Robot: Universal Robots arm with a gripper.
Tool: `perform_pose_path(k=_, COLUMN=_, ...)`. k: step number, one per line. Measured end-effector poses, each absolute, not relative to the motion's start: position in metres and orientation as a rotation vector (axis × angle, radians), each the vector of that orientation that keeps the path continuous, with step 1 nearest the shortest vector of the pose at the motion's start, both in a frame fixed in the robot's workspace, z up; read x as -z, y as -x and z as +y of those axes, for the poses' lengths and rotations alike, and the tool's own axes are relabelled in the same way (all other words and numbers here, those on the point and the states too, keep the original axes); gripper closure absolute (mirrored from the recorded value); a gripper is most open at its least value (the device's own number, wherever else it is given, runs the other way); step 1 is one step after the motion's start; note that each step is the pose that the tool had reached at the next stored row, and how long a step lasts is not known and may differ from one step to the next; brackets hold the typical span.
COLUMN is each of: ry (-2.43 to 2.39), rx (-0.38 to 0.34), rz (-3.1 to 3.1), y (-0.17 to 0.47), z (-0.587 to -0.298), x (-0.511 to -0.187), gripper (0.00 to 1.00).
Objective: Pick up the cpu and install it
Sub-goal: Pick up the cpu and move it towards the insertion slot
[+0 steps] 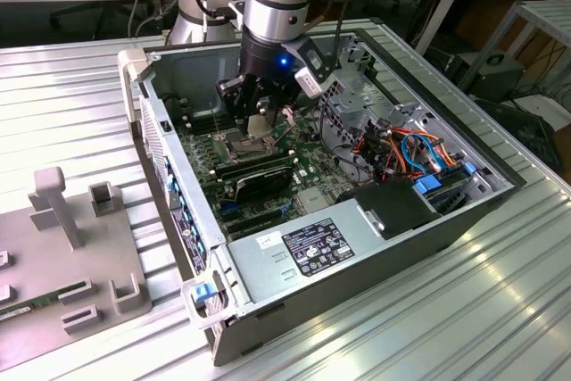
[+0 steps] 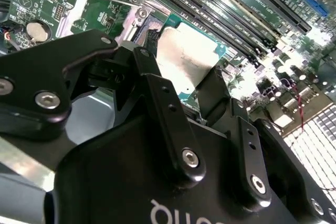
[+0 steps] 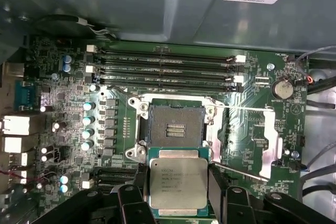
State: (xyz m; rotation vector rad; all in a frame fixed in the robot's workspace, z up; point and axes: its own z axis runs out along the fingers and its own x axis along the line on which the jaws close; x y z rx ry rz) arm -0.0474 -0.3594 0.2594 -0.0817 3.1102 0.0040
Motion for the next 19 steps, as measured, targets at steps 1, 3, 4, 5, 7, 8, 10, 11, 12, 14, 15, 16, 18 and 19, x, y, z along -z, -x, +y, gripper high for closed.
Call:
perform_pose_path(k=1, ry=0.082, rx=-0.004, rz=3.11, y=0.047, z=-0.359, x=-0.258, gripper=0.45)
perform_pose_path(k=3, ry=0.082, rx=-0.004, rz=3.11, y=0.047, z=-0.353, x=-0.254, gripper=0.45)
perform_pose_path(k=4, ry=0.081, rx=-0.004, rz=3.11, y=0.047, z=-0.351, x=-0.252, gripper=0.45)
perform_pose_path(k=5, ry=0.08, rx=-0.004, rz=3.11, y=0.047, z=-0.35, x=-0.25, gripper=0.45)
perform_pose_path(k=7, ry=0.076, rx=-0.004, rz=3.11, y=0.047, z=-0.348, x=-0.247, gripper=0.45)
perform_pose_path(k=8, ry=0.075, rx=-0.004, rz=3.11, y=0.047, z=-0.347, x=-0.246, gripper=0.45)
perform_pose_path(k=10, ry=0.072, rx=-0.004, rz=3.11, y=0.047, z=-0.346, x=-0.243, gripper=0.45)
perform_pose_path(k=11, ry=0.071, rx=-0.004, rz=3.111, y=0.047, z=-0.345, x=-0.242, gripper=0.45)
perform_pose_path(k=12, ry=0.07, rx=-0.004, rz=3.11, y=0.047, z=-0.345, x=-0.24, gripper=0.45)
perform_pose_path(k=14, ry=0.069, rx=-0.004, rz=3.11, y=0.047, z=-0.344, x=-0.238, gripper=0.45)
perform_pose_path(k=15, ry=0.068, rx=-0.004, rz=3.111, y=0.047, z=-0.343, x=-0.237, gripper=0.45)
perform_pose_path(k=16, ry=0.068, rx=-0.004, rz=3.11, y=0.047, z=-0.343, x=-0.236, gripper=0.45)
perform_pose_path(k=18, ry=0.067, rx=-0.004, rz=3.111, y=0.047, z=-0.343, x=-0.235, gripper=0.45)
perform_pose_path(k=19, ry=0.067, rx=-0.004, rz=3.111, y=0.047, z=-0.343, x=-0.235, gripper=0.45)
